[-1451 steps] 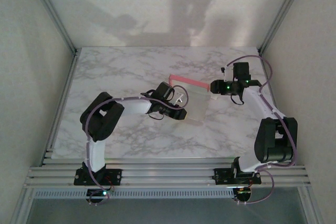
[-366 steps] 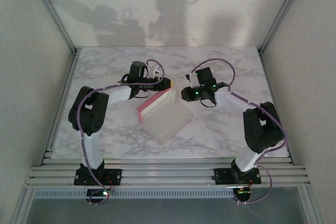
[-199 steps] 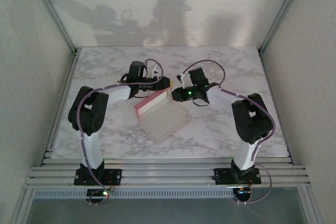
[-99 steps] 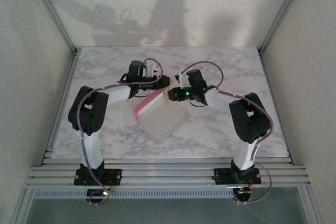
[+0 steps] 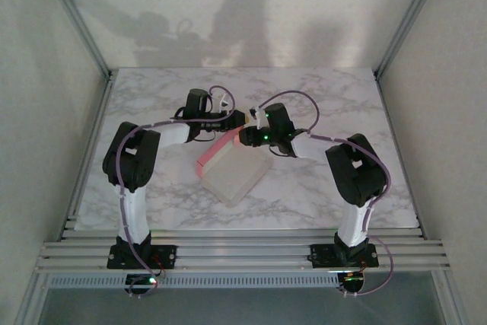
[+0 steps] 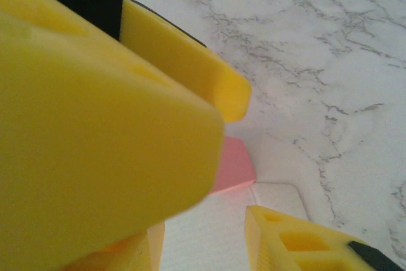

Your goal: Fold the paper box

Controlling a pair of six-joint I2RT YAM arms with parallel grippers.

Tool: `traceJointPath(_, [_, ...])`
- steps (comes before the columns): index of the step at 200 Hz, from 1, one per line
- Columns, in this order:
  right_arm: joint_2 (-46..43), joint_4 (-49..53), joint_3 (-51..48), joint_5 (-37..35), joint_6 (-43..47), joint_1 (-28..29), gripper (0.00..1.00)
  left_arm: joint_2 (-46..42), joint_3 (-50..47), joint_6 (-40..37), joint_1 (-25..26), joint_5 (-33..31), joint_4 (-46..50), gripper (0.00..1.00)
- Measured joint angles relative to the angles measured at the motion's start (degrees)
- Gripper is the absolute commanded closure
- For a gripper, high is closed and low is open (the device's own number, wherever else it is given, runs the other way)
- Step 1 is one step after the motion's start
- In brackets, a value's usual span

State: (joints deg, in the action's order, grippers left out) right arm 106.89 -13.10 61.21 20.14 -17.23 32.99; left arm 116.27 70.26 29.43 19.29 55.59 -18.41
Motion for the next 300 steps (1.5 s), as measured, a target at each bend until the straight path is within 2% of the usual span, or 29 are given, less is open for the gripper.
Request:
traceJointPath(131, [3.0, -7.5, 0.0, -5.6, -3.2, 2.3, 0.59, 3.5, 2.7, 7.1, -3.4, 4.9, -3.7, 0.38])
traceJointPath(300, [6.4, -6.0, 3.5, -5.3, -2.3, 3.1, 0.59, 4.7, 6.2, 5.5, -3.5, 4.9, 2.4, 0.39])
